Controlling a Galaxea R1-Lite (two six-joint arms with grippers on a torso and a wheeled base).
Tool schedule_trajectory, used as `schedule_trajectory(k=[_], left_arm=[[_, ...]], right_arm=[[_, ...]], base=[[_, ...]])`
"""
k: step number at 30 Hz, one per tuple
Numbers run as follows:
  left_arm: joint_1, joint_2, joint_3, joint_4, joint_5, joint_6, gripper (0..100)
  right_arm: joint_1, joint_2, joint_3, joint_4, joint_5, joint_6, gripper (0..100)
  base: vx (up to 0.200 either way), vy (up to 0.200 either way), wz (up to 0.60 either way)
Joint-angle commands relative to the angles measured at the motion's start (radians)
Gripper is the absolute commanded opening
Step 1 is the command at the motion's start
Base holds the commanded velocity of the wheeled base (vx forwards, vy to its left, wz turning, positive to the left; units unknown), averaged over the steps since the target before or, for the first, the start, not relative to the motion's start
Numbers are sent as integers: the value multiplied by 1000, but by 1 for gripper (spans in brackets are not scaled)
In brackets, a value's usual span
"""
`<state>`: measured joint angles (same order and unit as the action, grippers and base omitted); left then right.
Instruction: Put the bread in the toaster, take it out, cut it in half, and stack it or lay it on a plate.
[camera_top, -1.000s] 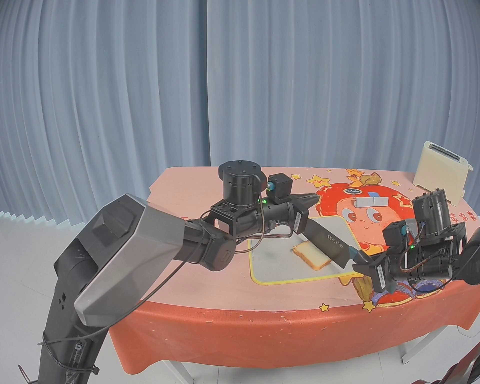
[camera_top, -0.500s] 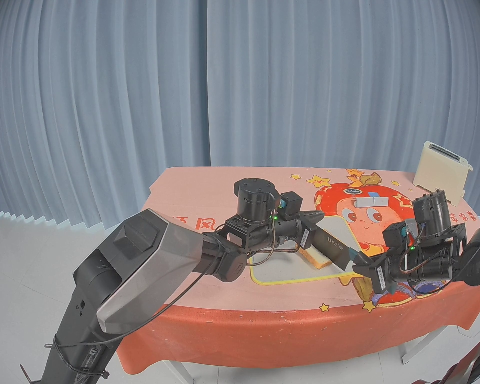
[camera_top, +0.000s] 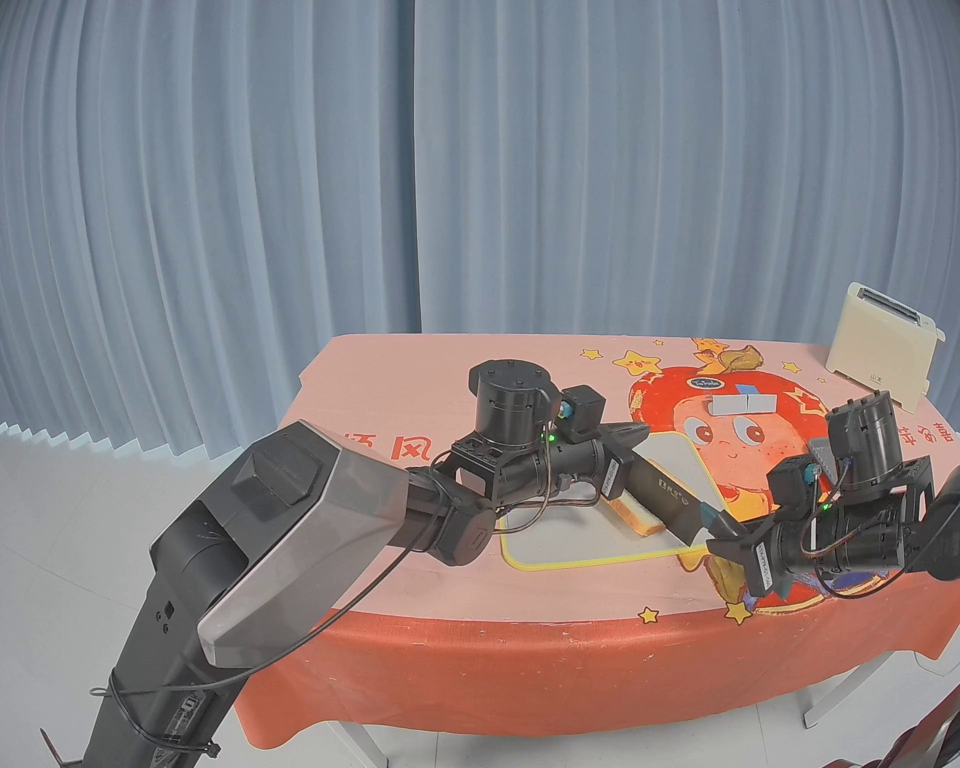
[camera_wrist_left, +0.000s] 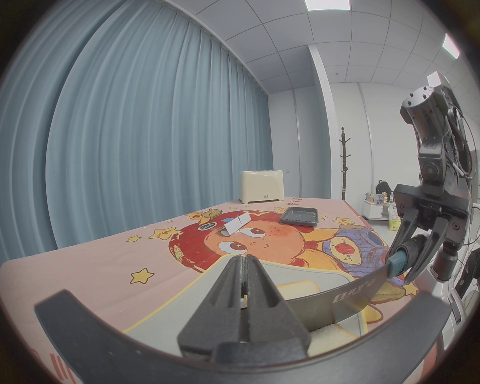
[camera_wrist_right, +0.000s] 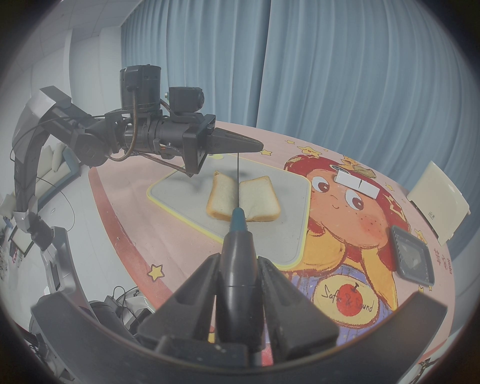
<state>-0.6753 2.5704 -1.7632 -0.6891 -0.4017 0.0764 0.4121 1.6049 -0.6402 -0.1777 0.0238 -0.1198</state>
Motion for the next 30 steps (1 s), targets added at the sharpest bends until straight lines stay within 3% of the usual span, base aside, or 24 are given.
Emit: schedule_trajectory(k=[1,18,22,30], left_arm=[[-1,8,-2,3,0,0,0],[0,8,-2,8,0,0,0],[0,16,2,-3,0,11,0],[0,17,1,-6,0,13,0]], right_arm=[[4,4,19,6,1,-1,0],[2,7,2,4,1,-1,0],[7,3,-4,6,-1,-1,0],[5,-3,-18,10,-25,-1,0]], base=[[0,0,0],[0,0,0],[0,0,0],[0,0,0]])
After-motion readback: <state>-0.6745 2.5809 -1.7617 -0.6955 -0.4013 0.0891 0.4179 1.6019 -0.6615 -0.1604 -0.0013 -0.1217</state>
